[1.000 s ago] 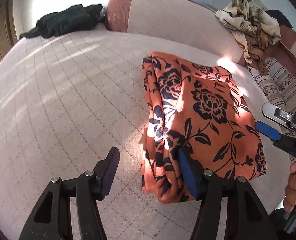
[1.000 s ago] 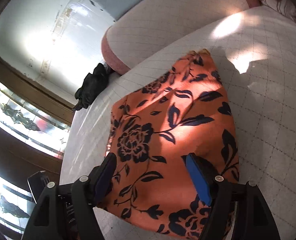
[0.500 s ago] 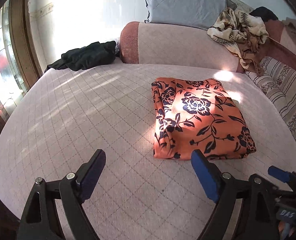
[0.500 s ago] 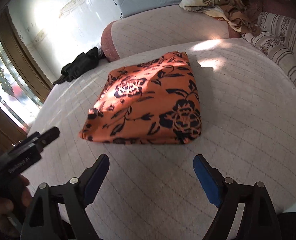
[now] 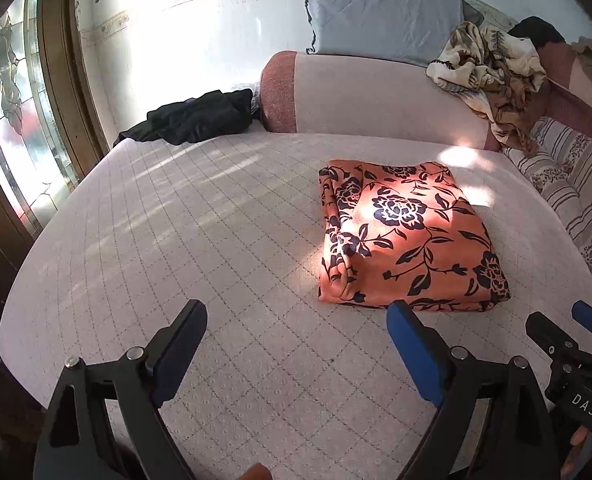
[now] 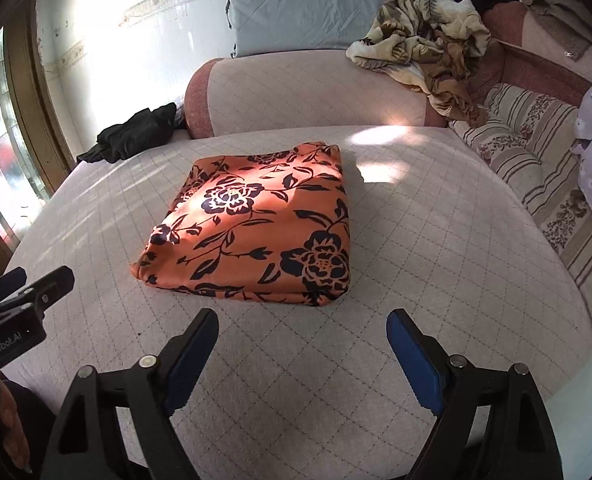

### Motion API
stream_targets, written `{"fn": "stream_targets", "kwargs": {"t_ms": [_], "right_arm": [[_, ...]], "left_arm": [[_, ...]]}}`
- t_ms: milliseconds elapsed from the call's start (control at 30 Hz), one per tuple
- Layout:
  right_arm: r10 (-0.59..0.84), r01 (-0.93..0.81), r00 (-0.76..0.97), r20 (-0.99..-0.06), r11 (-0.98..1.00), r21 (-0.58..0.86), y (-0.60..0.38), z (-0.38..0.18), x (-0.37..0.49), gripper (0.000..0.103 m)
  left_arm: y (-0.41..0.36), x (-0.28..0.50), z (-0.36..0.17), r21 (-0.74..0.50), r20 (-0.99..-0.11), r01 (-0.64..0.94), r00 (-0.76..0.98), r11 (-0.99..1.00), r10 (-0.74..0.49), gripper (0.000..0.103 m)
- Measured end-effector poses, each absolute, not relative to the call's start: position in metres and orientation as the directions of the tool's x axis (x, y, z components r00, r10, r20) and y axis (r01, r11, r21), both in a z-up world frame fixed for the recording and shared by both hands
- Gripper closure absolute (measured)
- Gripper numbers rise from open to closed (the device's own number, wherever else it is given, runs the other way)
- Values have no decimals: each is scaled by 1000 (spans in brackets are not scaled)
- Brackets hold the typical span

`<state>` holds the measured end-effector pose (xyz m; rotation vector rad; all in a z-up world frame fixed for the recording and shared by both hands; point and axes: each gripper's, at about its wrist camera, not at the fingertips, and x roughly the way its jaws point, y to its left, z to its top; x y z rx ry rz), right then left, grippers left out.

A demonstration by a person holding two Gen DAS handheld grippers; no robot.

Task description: Fold small clothes

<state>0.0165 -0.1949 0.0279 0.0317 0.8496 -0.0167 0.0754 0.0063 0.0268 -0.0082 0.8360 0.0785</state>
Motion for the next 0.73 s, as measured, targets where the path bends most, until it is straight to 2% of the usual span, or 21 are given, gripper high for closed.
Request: {"fn": "stream_targets", "kwargs": {"t_ms": [467, 600, 733], "right_arm": [[-30, 9, 651, -758, 999, -32, -201, 23, 38, 15], [-31, 0, 649, -760, 999, -41, -201, 22, 42, 15], [-35, -6, 648, -761, 999, -51, -200, 22, 46, 15]], "left_arm": [[-12, 98, 25, 32, -753, -55, 655, 998, 60, 11], [-15, 103, 27, 35, -738, -38, 673, 999, 52, 5], [-18, 107, 32, 24, -718, -7, 696, 1000, 22, 4]]}}
